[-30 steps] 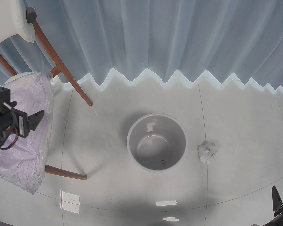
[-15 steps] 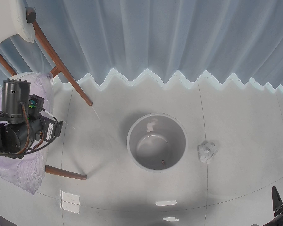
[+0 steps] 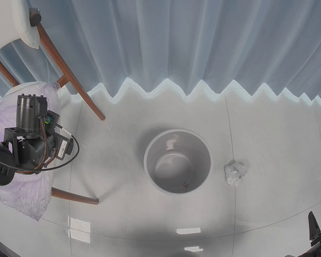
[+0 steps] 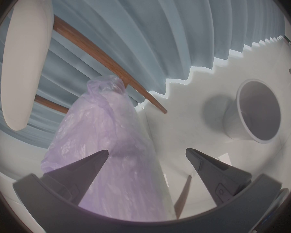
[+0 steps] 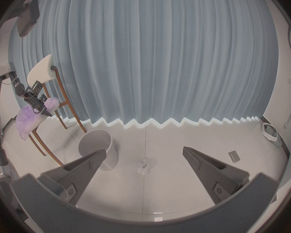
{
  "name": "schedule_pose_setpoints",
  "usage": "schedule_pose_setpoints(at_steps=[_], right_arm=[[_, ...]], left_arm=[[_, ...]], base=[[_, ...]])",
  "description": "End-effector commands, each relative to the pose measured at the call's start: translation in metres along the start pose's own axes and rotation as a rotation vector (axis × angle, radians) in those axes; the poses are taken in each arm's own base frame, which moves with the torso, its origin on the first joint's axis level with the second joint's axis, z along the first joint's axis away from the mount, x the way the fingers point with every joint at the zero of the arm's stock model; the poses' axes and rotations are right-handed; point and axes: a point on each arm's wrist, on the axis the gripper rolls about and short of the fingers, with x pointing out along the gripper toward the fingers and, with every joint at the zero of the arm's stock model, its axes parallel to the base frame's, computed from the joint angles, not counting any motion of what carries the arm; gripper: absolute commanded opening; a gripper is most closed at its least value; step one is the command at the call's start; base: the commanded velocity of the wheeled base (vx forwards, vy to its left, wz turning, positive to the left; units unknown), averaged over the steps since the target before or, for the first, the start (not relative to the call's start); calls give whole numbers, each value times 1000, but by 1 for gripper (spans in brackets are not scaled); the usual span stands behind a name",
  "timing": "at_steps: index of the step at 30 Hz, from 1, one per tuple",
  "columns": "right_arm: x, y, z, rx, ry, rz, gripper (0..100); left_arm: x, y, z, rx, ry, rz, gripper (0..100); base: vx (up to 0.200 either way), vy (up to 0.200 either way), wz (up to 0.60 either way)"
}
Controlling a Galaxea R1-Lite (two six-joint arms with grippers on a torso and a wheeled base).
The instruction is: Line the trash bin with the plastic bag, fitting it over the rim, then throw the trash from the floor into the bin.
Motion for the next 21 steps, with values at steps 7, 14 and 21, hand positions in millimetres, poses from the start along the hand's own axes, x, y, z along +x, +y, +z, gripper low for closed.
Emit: schedule_pose_setpoints(at_steps=[7, 14, 21], right_arm=[[0, 0, -5, 0, 2, 0, 100], [0, 0, -5, 0, 2, 0, 100], [0, 0, -5, 0, 2, 0, 100]], left_arm=[[18, 6, -14, 40, 36, 46, 100], [13, 8, -13, 30, 20, 43, 0], [0, 11, -9, 19, -31, 8, 0]], base=[[0, 0, 0], [0, 0, 0], [0, 0, 0]])
